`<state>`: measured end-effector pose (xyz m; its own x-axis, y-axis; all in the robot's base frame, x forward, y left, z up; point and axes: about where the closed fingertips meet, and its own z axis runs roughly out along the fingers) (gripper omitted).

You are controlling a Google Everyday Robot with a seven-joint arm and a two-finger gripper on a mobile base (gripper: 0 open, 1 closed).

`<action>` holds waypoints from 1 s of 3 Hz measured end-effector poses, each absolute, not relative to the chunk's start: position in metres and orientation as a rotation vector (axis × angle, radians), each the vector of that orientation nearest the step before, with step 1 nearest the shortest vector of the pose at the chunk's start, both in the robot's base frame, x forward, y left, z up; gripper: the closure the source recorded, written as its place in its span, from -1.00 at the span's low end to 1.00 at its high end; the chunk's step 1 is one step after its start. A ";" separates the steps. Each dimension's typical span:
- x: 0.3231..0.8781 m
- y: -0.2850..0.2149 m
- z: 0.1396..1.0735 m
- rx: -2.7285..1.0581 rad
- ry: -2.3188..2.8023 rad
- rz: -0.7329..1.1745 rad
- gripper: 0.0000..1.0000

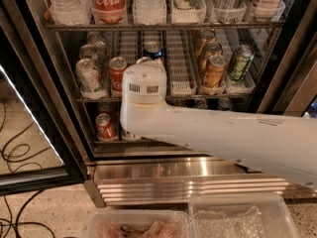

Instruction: Pick pepsi can from middle shelf of fridge

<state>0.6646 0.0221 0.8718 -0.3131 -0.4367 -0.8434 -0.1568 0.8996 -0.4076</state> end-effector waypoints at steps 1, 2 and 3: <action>0.649 0.020 0.896 -0.422 1.844 -0.286 1.00; 0.647 0.018 0.900 -0.417 1.837 -0.286 1.00; 0.644 0.016 0.905 -0.413 1.824 -0.280 1.00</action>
Offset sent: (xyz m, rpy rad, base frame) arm -0.0136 -0.0021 0.0212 0.0140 -0.0413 0.0050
